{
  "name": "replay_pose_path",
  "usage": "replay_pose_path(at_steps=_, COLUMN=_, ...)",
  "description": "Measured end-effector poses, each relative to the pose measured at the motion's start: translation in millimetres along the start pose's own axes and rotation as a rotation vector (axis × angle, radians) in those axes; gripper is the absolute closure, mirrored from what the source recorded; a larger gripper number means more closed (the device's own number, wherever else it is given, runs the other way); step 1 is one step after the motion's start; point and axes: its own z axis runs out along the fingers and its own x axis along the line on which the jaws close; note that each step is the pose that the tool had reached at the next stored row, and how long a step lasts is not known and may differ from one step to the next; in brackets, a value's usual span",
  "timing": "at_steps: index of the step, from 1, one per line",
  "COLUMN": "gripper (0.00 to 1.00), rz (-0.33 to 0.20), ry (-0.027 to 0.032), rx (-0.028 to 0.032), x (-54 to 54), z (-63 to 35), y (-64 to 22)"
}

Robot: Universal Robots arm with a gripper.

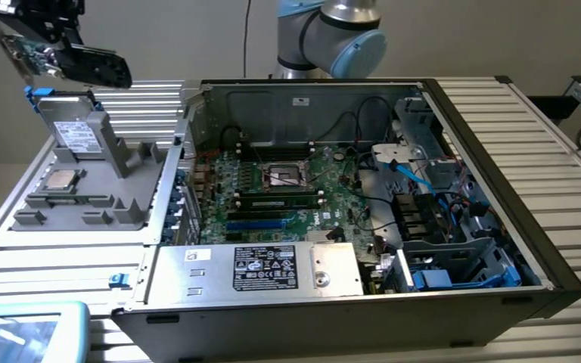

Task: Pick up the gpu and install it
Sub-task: 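Pick up the gpu and move the gpu toward the slot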

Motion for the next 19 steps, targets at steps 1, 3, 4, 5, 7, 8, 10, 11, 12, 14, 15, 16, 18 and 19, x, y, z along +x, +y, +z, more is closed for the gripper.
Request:
replay_pose_path(at_steps=1, gripper=0.73, rz=-0.014, ry=0.0013, rx=0.0005, x=0.0, z=0.0, y=0.0)
replay_pose_path(at_steps=3, gripper=0.73, rz=-0.043, ry=0.004, rx=0.0013, x=0.0, z=0.0, y=0.0)
replay_pose_path(at_steps=4, gripper=0.73, rz=-0.058, ry=0.0054, rx=0.0016, x=0.0, z=0.0, y=0.0)
replay_pose_path(at_steps=5, gripper=0.73, rz=-0.073, ry=0.0067, rx=0.002, x=0.0, z=0.0, y=0.0)
replay_pose_path(at_steps=7, gripper=0.73, rz=-0.102, ry=0.0092, rx=0.0029, x=0.0, z=0.0, y=0.0)
replay_pose_path(at_steps=8, gripper=0.73, rz=-0.117, ry=0.0105, rx=0.0033, x=0.0, z=-0.1, y=0.0)
replay_pose_path(at_steps=10, gripper=0.73, rz=-0.146, ry=0.0129, rx=0.0045, x=0.0, z=0.0, y=0.0)
replay_pose_path(at_steps=11, gripper=0.73, rz=-0.16, ry=0.0139, rx=0.0056, x=0.0, z=0.0, y=0.0)
replay_pose_path(at_steps=12, gripper=0.73, rz=-0.174, ry=0.0148, rx=0.0073, x=0.0, z=0.0, y=0.0)
replay_pose_path(at_steps=14, gripper=0.73, rz=-0.199, ry=0.0161, rx=0.0139, x=-0.1, z=-0.1, y=0.1)
replay_pose_path(at_steps=15, gripper=0.73, rz=-0.21, ry=0.0168, rx=0.0214, x=0.0, z=0.0, y=0.0)
replay_pose_path(at_steps=16, gripper=0.73, rz=-0.214, ry=0.02, rx=0.0291, x=-0.1, z=-0.1, y=0.0)
replay_pose_path(at_steps=18, gripper=0.73, rz=-0.214, ry=0.0243, rx=0.0329, x=0.0, z=0.0, y=0.0)
replay_pose_path(at_steps=19, gripper=0.73, rz=-0.214, ry=0.0247, rx=0.0329, x=0.0, z=0.0, y=0.0)
